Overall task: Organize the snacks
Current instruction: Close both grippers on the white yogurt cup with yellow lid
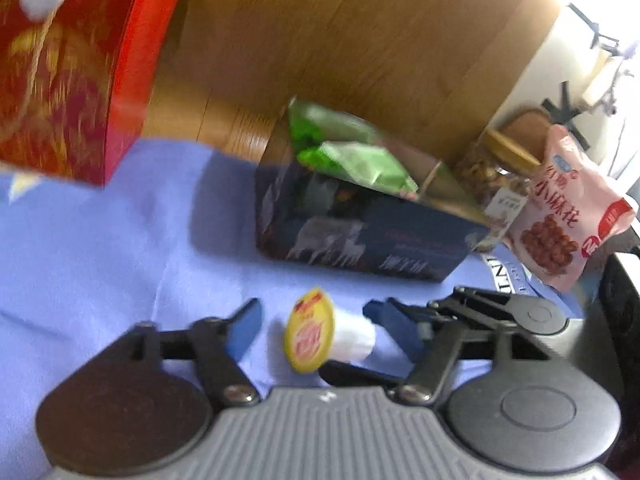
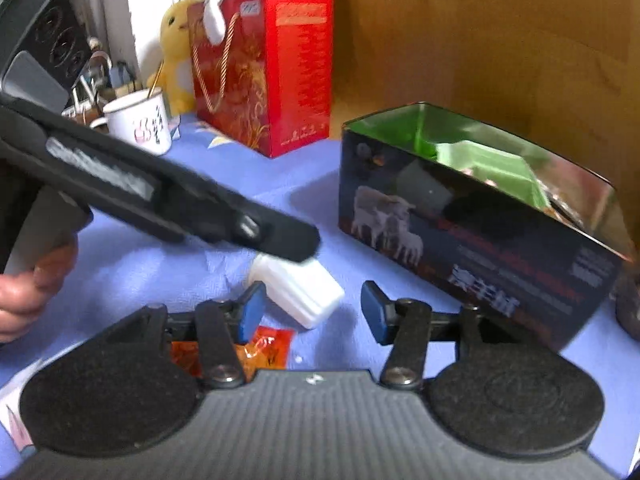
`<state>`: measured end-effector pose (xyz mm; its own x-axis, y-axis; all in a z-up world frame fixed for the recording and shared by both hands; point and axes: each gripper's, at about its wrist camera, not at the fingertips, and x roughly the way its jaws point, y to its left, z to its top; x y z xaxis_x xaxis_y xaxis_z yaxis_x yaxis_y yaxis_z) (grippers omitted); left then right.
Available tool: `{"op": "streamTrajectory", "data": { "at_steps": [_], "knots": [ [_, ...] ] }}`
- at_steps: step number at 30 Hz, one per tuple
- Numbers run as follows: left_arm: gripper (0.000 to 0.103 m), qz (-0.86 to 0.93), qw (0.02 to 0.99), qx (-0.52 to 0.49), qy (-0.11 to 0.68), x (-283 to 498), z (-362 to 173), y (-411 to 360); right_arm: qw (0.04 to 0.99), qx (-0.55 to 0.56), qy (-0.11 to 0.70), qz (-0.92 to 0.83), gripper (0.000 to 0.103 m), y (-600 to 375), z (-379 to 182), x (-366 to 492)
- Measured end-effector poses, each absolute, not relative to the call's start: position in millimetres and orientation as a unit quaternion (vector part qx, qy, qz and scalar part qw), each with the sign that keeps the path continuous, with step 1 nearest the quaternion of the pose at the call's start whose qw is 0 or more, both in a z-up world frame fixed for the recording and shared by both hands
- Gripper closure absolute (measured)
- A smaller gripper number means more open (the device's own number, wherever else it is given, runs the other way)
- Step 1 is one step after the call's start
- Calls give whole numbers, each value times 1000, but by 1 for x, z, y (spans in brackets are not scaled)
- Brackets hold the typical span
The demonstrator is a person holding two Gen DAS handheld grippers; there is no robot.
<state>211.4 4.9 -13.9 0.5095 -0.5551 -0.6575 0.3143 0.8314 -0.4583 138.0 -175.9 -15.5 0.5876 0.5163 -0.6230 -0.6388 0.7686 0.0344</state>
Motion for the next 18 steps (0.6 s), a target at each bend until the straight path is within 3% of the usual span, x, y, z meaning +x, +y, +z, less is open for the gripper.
{"op": "streamTrajectory", "data": {
  "at_steps": [3,6,12,18],
  "knots": [
    [66,-266,830,-204,447,215,-27,18,884,-110,319,322,55,-169,-22,135],
    [67,-270,825,-222,444,201,-20,28,891,-119,306,313,60,-165,-18,124],
    [67,-297,840,-194,411,128,9,27,903,-124,258,321,60,-178,3,54],
    [68,-333,819,-182,431,67,-6,19,905,-124,250,322,60,-194,-9,-16]
  ]
}}
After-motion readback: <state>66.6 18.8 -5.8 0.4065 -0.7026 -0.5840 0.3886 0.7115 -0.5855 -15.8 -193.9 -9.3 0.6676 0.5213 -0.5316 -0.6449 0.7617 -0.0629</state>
